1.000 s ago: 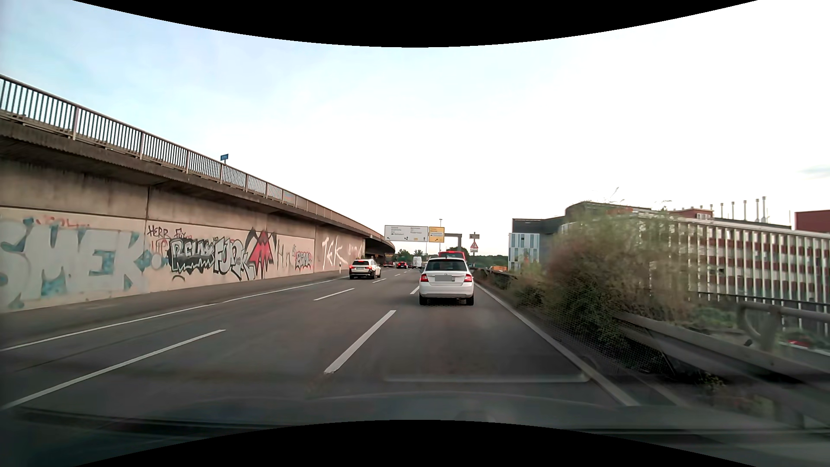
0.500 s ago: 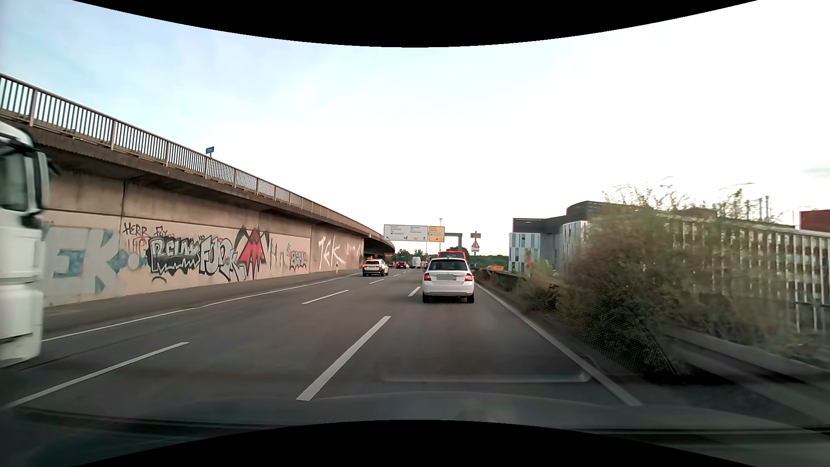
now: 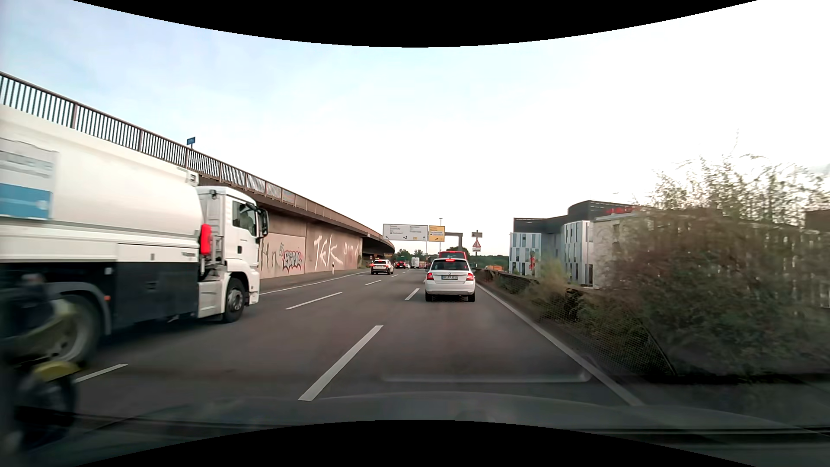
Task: Follow the waypoints while adhering to traffic rules and regulations
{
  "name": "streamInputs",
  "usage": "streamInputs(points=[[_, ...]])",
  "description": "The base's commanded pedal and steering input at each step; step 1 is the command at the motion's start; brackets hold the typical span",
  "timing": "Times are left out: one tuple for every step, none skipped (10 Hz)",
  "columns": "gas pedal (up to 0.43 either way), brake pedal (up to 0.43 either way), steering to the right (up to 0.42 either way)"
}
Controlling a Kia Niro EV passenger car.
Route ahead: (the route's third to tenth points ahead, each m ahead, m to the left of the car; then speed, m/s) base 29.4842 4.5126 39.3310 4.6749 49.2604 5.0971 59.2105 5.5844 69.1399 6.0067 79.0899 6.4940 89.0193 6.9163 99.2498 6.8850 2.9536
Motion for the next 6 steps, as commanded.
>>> streamInputs(points=[[0.079,0.0,-0.004],[0.079,0.0,-0.004],[0.079,0.0,-0.004],[0.067,0.0,-0.004],[0.067,0.0,-0.003],[0.059,0.0,-0.002]])
